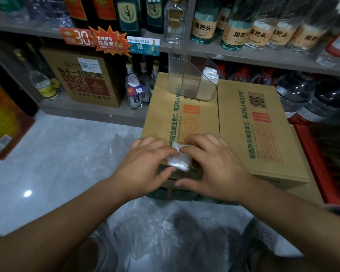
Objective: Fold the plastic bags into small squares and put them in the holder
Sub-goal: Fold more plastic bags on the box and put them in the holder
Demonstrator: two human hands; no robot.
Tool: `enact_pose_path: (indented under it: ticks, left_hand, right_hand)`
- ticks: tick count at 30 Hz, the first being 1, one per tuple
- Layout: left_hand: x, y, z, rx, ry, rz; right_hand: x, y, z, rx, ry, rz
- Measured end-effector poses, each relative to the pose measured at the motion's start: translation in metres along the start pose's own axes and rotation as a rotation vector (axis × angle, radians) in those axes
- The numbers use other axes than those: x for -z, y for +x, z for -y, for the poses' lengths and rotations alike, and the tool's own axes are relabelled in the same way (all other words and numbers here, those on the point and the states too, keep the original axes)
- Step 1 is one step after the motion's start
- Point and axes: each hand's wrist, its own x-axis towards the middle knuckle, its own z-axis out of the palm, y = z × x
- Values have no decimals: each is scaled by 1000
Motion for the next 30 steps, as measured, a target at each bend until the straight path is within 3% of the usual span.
enact_pose_path:
  ticks: [6, 13, 20, 24, 27, 30]
  left_hand:
    - [3, 5, -7, 27, -26, -24]
    - [12, 25, -11, 89, -133, -31]
    - [27, 58, -19, 185, -338, -33]
    - [38, 84, -9, 360, -374, 94]
    - [48, 106, 5, 449, -312, 92]
    - [61, 132, 16, 504, -257, 57]
  right_hand:
    - [-8, 0, 2, 64, 19, -110]
    - [15, 6, 5, -32, 338, -183]
    - [48, 25, -6, -33, 213, -198]
    - [75, 54, -27, -162, 201, -304]
    - [96, 84, -61, -296, 208, -448]
    - [109, 113, -98, -372, 156, -459]
